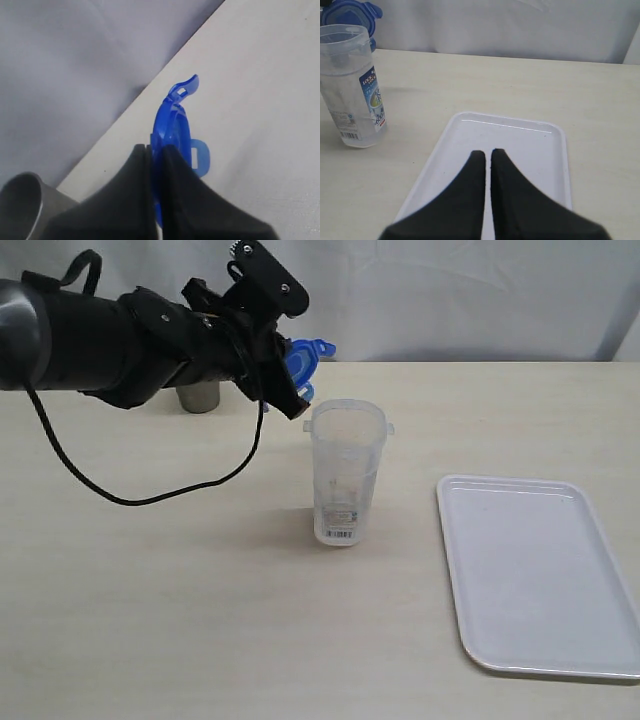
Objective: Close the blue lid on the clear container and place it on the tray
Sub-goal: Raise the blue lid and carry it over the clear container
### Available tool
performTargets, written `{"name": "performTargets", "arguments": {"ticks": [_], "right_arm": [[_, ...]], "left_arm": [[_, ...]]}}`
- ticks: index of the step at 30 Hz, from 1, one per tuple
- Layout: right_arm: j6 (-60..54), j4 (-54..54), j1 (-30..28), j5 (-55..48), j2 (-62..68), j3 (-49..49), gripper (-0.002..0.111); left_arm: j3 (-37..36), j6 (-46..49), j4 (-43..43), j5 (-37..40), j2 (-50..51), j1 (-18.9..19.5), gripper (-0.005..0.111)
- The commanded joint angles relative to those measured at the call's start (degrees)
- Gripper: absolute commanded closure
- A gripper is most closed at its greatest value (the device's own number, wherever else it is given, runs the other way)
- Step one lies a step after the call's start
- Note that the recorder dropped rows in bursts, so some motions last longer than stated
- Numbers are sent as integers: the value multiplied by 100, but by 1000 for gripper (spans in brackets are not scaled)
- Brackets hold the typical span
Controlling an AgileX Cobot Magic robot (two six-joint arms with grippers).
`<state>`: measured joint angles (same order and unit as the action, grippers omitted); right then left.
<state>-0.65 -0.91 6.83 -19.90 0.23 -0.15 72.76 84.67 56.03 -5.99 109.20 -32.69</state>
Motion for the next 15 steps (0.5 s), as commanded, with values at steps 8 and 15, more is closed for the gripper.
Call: {"name": "performTargets", "arguments": {"ticks": [8,15], "right_arm": [[22,8,-35,10,-23,15,104],[22,8,-35,10,-23,15,104]], "left_arm": [[4,104,-1109,-652,-162,-472,107],[4,185,-1386,-548,-404,-606,107]]}}
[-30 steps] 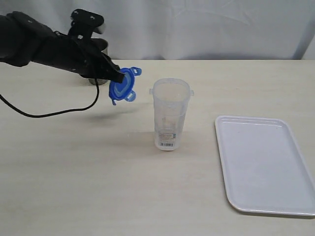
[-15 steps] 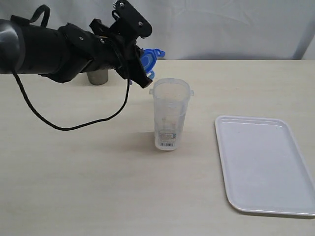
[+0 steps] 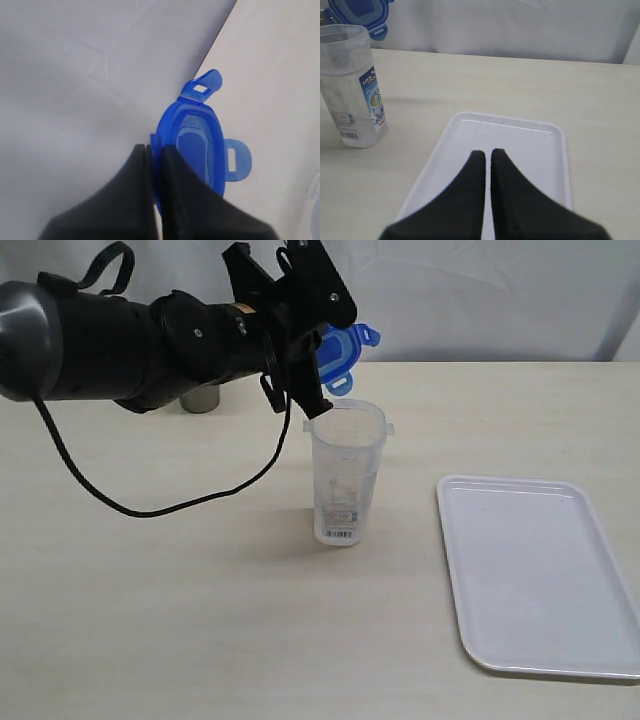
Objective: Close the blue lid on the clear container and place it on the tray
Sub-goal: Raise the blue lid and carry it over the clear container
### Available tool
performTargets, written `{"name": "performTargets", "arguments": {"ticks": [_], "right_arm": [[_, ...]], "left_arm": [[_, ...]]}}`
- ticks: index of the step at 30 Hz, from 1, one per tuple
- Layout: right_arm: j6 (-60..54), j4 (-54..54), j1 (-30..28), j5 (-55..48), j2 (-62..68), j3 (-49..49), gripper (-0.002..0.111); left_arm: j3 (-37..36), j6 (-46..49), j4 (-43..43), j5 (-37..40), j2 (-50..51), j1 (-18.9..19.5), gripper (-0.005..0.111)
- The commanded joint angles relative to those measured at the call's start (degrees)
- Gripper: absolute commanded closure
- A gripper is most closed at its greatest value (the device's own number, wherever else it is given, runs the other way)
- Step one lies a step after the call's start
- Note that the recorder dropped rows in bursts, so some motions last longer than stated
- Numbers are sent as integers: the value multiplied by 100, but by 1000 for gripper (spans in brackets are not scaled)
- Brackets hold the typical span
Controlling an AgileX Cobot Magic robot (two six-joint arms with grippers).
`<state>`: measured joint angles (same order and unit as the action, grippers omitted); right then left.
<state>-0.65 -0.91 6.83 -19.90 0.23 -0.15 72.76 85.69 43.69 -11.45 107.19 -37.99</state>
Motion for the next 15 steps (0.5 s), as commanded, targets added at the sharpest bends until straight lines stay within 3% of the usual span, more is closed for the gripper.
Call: {"name": "performTargets", "arguments": {"ticks": [1,5,15], "right_arm": [[22,8,-35,10,-23,15,104],[22,8,-35,10,-23,15,104],[22,8,-35,10,-23,15,104]], "left_arm": [[4,213,-193,80,-240,-90,107],[4,680,-299,514,-321,-160,107],[4,1394,-299,442,-321,-403,107]]}}
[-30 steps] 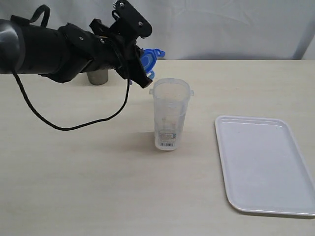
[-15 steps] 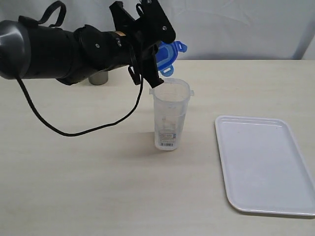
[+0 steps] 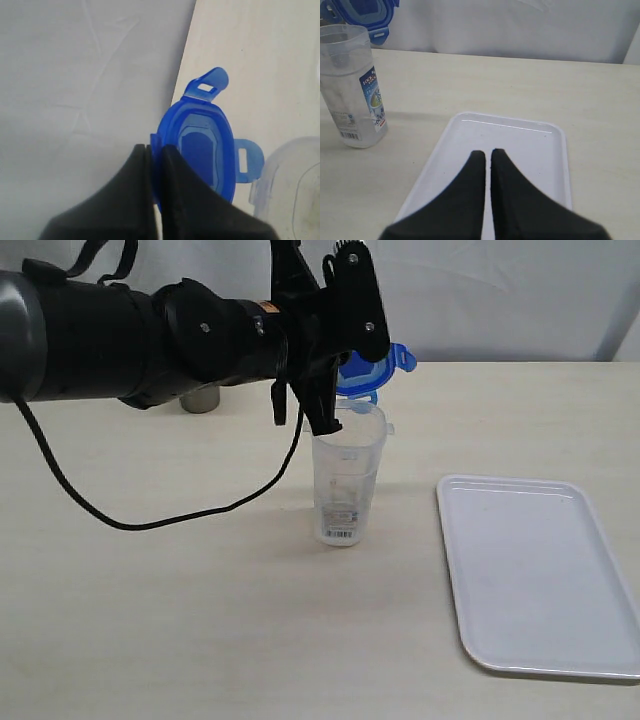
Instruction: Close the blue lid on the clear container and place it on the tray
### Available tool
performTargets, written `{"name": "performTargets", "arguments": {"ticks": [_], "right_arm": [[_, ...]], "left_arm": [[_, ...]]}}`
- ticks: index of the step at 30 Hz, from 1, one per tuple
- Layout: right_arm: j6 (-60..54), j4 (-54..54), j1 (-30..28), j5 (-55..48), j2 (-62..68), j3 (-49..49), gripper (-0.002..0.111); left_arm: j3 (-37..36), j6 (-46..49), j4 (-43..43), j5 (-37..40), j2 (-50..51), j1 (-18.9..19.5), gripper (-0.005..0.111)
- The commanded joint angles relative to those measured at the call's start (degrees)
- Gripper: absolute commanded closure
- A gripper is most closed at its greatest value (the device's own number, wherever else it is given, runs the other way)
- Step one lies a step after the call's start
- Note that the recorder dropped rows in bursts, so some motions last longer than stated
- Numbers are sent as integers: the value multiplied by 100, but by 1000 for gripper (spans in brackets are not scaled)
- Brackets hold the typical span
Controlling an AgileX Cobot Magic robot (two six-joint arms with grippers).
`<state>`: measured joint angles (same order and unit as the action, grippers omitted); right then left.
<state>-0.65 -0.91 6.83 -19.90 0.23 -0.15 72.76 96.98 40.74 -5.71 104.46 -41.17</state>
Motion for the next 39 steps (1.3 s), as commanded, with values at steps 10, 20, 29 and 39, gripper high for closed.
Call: {"name": "performTargets", "arguments": {"ticks": [10,20,29,39], "right_arm": [[22,8,-35,10,-23,15,104],[22,8,-35,10,-23,15,104],[22,8,-35,10,-23,15,104],[22,8,-35,10,-23,15,104]], "left_arm": [[4,443,8,-555,-48,-156,107],[-7,2572,1843,-1968,-48,-561,107],[-425,2572,1888,-2179,-48,-786,107],[-471,2572,1888,-2296,-48,-890,107]]}}
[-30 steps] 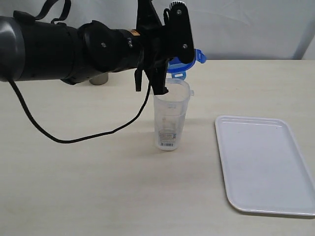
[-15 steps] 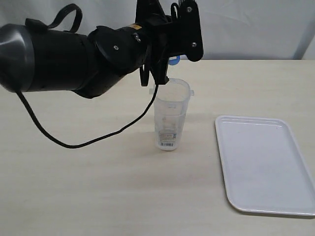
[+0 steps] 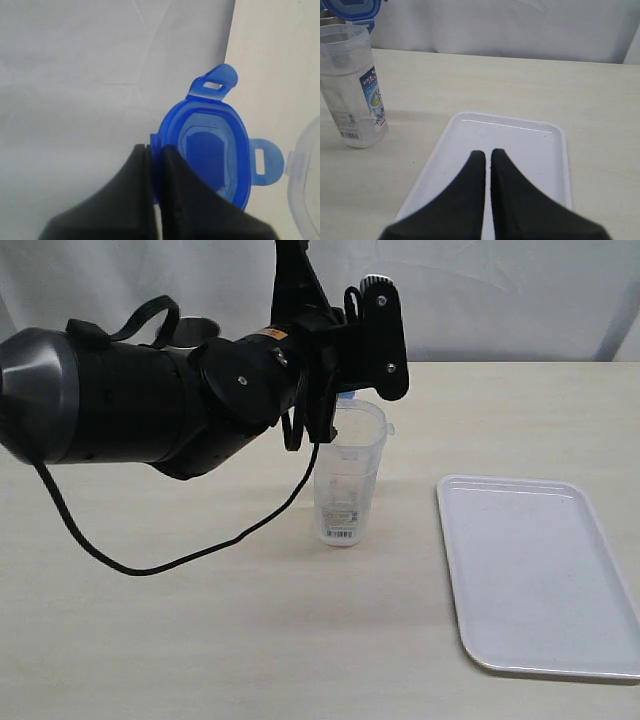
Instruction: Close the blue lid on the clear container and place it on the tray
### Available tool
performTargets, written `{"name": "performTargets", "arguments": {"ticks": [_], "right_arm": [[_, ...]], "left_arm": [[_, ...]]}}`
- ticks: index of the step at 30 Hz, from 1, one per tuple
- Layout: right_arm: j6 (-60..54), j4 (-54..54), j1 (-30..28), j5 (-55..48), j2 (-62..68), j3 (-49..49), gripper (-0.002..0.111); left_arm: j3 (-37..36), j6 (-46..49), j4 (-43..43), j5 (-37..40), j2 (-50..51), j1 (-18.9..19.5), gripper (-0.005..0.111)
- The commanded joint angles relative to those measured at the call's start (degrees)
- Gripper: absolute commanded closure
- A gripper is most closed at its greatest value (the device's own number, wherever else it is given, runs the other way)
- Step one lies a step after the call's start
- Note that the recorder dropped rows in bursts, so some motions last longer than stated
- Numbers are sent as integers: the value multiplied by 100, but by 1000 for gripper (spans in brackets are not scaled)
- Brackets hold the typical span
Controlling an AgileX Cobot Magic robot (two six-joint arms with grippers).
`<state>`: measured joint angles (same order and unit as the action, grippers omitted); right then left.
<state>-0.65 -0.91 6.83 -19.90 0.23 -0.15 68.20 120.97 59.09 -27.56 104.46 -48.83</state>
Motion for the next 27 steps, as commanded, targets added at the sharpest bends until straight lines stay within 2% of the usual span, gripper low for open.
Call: {"name": "performTargets", "arguments": {"ticks": [1,10,17,27], "right_arm": [[22,8,-35,10,-23,15,104],[22,8,-35,10,-23,15,104],[22,8,-35,10,-23,15,104],[22,8,-35,10,-23,15,104]], "left_arm": [[-15,173,52,-112,-48,-167,107],[-40,173,-2,-705,-48,-257,107],[-474,173,-293,-1210,-48,-355,107],[-474,173,-572,-1052,-48,-522,107]]}}
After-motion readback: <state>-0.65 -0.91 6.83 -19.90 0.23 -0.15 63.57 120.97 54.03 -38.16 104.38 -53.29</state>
